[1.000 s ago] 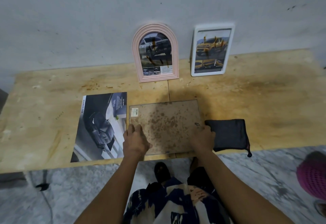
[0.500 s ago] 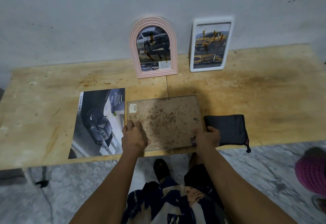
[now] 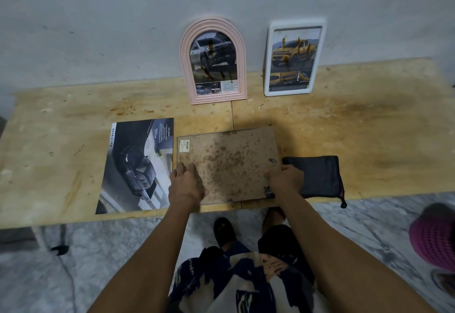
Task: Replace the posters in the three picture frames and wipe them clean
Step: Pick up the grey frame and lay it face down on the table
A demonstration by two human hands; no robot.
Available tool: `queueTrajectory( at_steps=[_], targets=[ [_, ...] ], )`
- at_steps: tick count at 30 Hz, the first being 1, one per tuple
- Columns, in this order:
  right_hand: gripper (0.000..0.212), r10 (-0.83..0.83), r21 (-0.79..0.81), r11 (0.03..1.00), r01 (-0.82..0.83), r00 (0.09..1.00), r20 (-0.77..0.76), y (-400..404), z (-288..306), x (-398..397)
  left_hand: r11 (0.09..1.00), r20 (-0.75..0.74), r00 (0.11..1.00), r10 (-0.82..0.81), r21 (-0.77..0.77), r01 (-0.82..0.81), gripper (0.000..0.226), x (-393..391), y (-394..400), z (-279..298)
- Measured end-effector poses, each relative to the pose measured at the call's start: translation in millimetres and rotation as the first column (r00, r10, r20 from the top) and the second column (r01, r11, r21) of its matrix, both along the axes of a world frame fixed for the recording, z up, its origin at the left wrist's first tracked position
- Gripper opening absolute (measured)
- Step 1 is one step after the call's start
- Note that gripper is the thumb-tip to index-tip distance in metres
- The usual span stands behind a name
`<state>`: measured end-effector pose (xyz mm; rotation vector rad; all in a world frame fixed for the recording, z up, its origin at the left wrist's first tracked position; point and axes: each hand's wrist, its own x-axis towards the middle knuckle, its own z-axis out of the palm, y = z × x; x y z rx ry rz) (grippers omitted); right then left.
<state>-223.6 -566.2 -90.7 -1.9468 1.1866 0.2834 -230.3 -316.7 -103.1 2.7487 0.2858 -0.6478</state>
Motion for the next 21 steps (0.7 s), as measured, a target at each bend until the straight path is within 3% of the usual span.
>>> queueTrajectory(
  at_steps=[8, 12, 18, 21],
  targets=[
    [0.037, 0.184, -0.008, 0.982, -0.187, 0.975, -0.124, -9, 1, 11, 0.996, -0.026, 0.997, 0.073, -0.044, -0.074, 0.086, 1, 2, 3],
    [0.031, 0.191, -0.02, 0.98, -0.196, 0.968, -0.162, -14, 2, 15, 0.992, -0.055, 0.994, 0.096, -0.072, -0.1, 0.107, 0, 4, 7],
    [0.027, 0.209, -0.1, 0.967, -0.235, 0.954, -0.216, -23, 7, 17, 0.991, -0.053, 0.995, 0.08, -0.099, -0.085, 0.105, -6, 6, 7],
    [0.03, 0.228, -0.07, 0.966, -0.25, 0.945, -0.235, -29, 12, 18, 0.993, -0.071, 0.996, 0.053, -0.099, -0.06, 0.116, -8, 8, 8]
  ],
)
